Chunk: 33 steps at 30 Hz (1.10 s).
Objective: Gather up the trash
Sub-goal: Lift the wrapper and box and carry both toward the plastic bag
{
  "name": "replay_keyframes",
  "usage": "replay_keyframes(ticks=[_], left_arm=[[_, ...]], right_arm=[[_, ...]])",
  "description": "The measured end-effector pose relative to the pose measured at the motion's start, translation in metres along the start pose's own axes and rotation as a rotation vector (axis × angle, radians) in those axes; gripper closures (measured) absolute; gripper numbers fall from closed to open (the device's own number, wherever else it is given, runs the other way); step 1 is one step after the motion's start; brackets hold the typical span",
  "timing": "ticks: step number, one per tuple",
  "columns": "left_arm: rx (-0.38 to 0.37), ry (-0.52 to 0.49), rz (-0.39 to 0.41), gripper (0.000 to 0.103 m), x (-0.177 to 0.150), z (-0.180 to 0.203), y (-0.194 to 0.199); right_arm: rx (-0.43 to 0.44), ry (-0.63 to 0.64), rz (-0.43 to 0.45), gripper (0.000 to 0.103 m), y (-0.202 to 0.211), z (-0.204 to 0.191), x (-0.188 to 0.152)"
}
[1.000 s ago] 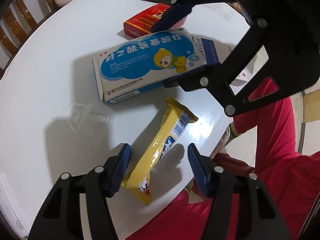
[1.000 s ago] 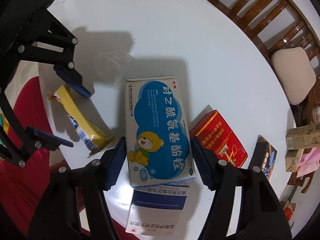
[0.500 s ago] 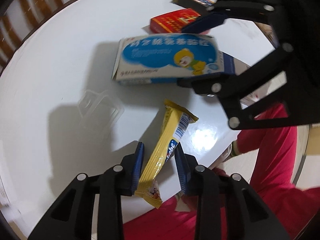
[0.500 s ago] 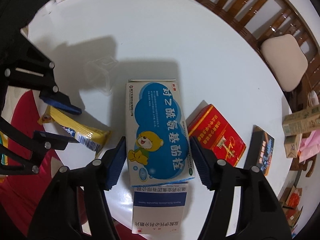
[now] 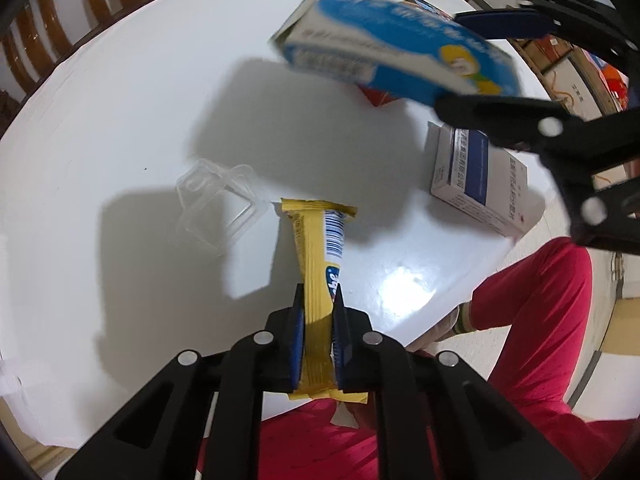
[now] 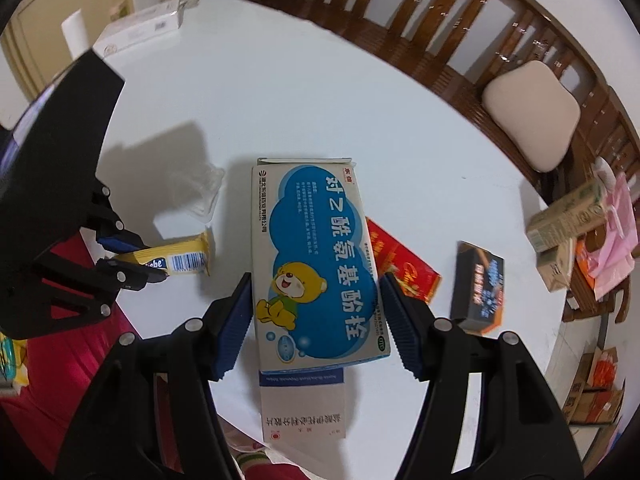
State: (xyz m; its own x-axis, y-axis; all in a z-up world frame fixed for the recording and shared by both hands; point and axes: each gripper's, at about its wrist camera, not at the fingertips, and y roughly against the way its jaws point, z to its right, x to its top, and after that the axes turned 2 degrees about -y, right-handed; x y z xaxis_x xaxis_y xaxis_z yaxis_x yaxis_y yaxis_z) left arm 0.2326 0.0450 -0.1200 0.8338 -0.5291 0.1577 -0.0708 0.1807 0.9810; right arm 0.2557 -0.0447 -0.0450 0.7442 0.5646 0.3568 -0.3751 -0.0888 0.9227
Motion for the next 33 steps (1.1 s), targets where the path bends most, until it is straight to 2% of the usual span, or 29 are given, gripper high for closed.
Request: replay_keyframes(ticks=[9,18,25,33], left_arm=[[-0.018,0.048,0.062,0.091,-0.001,0.004,0.020],[0.038,0.047,0.163,0.091,-0.013,0.018,0.060],[0.082,0.027,0.273,0.091,-0.029,0.046,0.109],[0.074,-0.011,0.328,0.091,-0.055,0.093,0.130]], right_arm=[[-0.025,-0.103,0.093,0.041,0.040,0.027,-0.011],[-0.079,-0.192,0.218,0.041,0.099,0.043,-0.042],[-0.110,-0.224,0.304,0.041,0.156,0.036,-0.076],[-0.145,-0.233,0.362,0.041,0.205,0.013,-0.124]])
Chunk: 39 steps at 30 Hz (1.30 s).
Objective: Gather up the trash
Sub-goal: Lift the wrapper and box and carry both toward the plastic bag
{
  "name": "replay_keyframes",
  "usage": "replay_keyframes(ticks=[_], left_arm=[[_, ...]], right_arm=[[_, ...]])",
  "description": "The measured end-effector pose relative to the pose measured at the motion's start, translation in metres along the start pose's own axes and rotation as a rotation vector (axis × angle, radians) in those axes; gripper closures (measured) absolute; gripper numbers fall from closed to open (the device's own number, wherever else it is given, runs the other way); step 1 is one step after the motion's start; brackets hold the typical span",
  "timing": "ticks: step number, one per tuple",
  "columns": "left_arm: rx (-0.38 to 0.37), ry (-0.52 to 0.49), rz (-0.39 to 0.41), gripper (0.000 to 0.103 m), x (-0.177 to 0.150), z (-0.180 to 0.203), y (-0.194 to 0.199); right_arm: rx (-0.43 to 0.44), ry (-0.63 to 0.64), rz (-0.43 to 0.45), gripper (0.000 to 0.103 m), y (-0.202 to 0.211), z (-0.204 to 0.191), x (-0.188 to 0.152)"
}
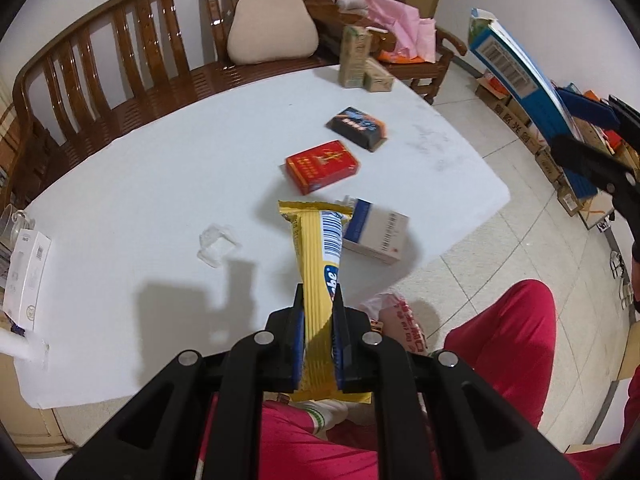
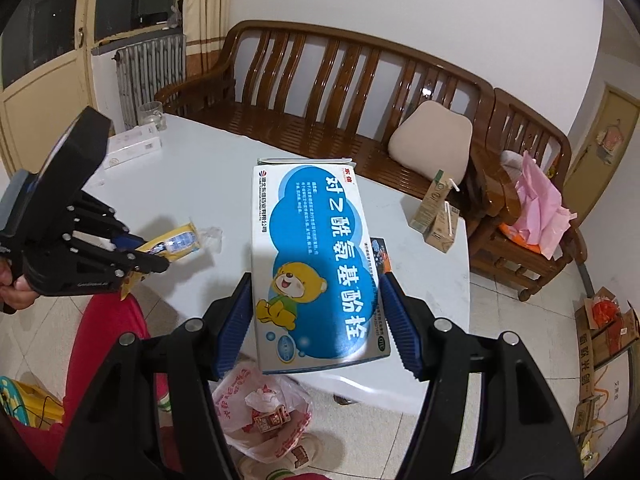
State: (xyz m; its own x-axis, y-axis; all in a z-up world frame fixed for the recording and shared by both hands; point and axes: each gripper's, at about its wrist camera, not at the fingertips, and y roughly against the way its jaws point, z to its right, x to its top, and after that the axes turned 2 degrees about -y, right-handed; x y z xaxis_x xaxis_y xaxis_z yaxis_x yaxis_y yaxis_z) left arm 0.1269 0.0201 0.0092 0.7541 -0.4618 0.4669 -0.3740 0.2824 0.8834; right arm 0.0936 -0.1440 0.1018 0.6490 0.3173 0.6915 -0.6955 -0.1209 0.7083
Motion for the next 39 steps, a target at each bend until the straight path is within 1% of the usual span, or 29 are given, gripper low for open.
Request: replay_keyframes(ticks=[5,8,12,15,21,24,26,30,39], left_arm=[[-0.004,-0.017,0.017,0.091,-0.014,0.023,0.009],[-0.015,-0.028,0.018,0.091,-0.024,0.036,0.010],[-0.019,-0.045,0.013,0.091,-0.039,0.053,0.005],[-0.036,-0.050,-0.004,0.091,-0.051,0.064,-0.003],[-0.039,-0.058,-0.027,0.091,-0.073,0.080,-0.025],[-0.026,-0.076,-0.028,0.091,-0.082,0.088,-0.040],[-0.057,-0.070,-0.050,0.091,-0.088,0.090,-0.052],[-0.078,-0.063,-0.082,0.091,-0.096,0.093,-0.068],[-0.113,-0.038,-0.149,0.091,-0.107,0.093,-0.109]], right_arm=[[-0.016,0.005,0.020,0.041,0.030,-0.009,-0.023],[-0.018,0.008,0.023,0.041,0.041,-0.014,-0.036],[-0.012,0.005,0.016,0.041,0.049,-0.022,-0.054],[-0.002,0.006,-0.005,0.041,0.048,-0.031,-0.069],[0.009,0.004,-0.068,0.041,0.033,-0.044,-0.100],[0.006,-0.005,-0.100,0.041,0.022,-0.048,-0.116],[0.010,-0.018,-0.121,0.041,0.015,-0.050,-0.126],[0.018,-0.051,-0.160,0.041,0.001,-0.050,-0.143],[0.004,-0.065,-0.227,0.041,-0.030,-0.059,-0.175]])
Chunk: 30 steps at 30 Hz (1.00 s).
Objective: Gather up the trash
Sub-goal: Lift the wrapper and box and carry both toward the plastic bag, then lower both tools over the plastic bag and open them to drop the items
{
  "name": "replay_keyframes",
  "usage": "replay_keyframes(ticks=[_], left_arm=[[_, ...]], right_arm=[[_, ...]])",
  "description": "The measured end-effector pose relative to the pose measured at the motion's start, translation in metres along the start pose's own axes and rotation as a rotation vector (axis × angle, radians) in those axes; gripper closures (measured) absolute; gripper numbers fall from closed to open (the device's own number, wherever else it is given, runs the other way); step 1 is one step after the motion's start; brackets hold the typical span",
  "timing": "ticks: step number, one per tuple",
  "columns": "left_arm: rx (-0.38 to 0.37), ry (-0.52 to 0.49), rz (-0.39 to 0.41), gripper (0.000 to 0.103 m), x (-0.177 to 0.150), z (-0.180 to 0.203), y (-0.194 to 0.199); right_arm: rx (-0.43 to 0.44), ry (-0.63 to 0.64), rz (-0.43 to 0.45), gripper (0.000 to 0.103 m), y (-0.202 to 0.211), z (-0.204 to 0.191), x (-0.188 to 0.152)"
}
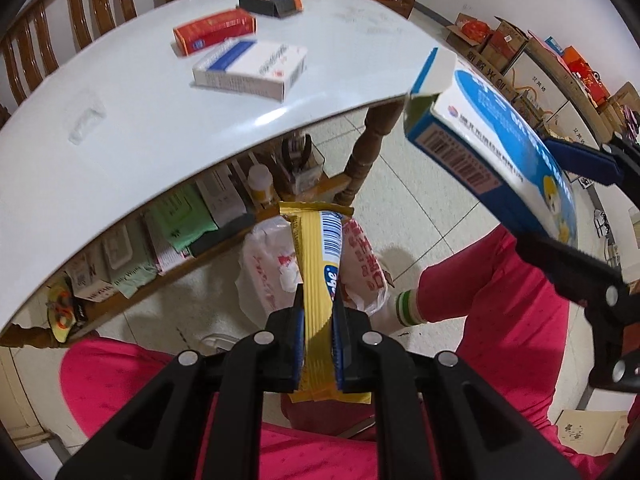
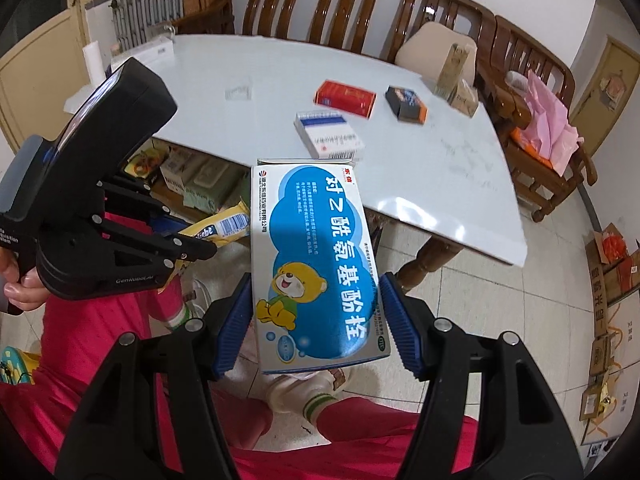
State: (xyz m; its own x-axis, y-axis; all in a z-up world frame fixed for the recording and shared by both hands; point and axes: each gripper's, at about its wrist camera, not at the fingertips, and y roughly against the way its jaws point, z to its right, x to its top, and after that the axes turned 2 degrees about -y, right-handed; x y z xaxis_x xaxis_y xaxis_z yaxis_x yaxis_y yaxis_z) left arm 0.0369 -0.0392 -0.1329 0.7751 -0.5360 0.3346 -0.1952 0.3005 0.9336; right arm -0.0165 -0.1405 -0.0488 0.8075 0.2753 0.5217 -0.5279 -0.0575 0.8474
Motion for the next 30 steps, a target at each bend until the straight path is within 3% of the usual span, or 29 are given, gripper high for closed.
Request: replay_keyframes(ticks=[22,30], left_arm=[[-0.069,0.136,-0.180,0.091,0.003,-0.027,-0.120],[-0.096,0.228,-0.248,0.091,0.009,-0.046,-0.167]], right_arm=[[0.049,-0.135,-0.186,0.041,-0.123,0.014,-0.045],[0.065,-0.209,-0.266,0.041,-0.177,0.019,-0.061]])
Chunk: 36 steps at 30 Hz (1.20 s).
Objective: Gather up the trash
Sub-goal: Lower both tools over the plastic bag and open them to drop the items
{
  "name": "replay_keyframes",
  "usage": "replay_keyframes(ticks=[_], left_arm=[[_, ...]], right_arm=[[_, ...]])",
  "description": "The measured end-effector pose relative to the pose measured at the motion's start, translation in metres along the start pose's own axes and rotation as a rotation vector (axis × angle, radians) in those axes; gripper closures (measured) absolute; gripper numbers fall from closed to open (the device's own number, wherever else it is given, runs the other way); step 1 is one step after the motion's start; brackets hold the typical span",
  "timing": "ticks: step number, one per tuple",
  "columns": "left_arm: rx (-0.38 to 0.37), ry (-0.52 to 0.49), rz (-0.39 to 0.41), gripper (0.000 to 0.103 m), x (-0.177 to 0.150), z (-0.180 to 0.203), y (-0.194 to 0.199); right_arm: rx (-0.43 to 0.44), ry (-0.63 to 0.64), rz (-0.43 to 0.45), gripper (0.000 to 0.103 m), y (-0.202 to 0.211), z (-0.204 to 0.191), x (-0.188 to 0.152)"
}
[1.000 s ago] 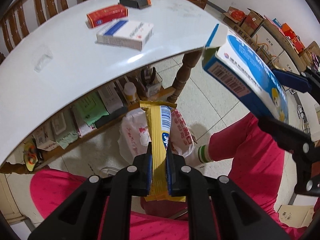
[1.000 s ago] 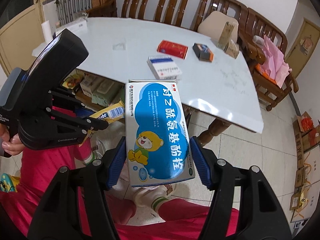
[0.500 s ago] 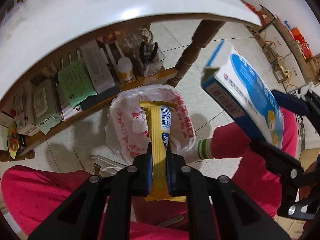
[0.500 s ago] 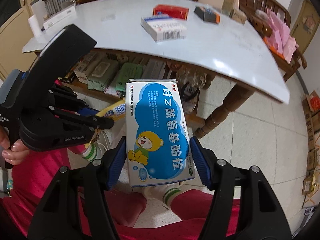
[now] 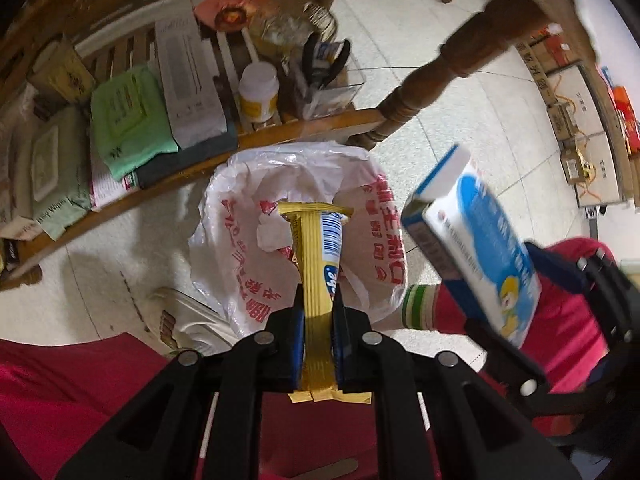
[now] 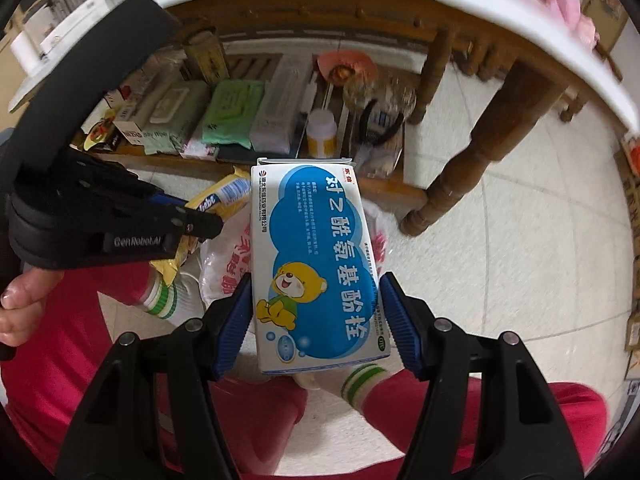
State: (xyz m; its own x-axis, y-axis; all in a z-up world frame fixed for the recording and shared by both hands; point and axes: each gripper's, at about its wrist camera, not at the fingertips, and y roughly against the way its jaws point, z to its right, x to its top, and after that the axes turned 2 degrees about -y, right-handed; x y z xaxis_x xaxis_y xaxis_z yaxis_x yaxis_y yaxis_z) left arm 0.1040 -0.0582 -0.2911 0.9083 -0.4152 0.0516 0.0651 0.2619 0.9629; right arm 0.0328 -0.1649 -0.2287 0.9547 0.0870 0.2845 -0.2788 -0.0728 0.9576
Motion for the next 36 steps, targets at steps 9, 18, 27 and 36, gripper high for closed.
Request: replay_keyframes(ticks=[9,18,27,36], left_arm=[[-0.026,0.109,-0.089,0.091,0.022,-0.026,-0.048],[-0.061,0.220,-0.172,0.091,0.038,-0.050,-0.085],[-0.070,0.296,-0.236,0.091,0.048,-0.066,-0.121],[-0.033,0.325,-0.264,0.045,0.046,-0.074,-0.130]], right_arm=[[0.029,-0.081,-0.136,0.041,-0.071,0.007,-0.006],[0.053,-0.118,-0.241,0.041,-0.122,0.004,-0.003],[0.074,-0.125,-0.326,0.041,-0.160,-0.001,-0.006],[0.148,-0.147,-0.319,0.024,-0.166,-0.007,-0.002]])
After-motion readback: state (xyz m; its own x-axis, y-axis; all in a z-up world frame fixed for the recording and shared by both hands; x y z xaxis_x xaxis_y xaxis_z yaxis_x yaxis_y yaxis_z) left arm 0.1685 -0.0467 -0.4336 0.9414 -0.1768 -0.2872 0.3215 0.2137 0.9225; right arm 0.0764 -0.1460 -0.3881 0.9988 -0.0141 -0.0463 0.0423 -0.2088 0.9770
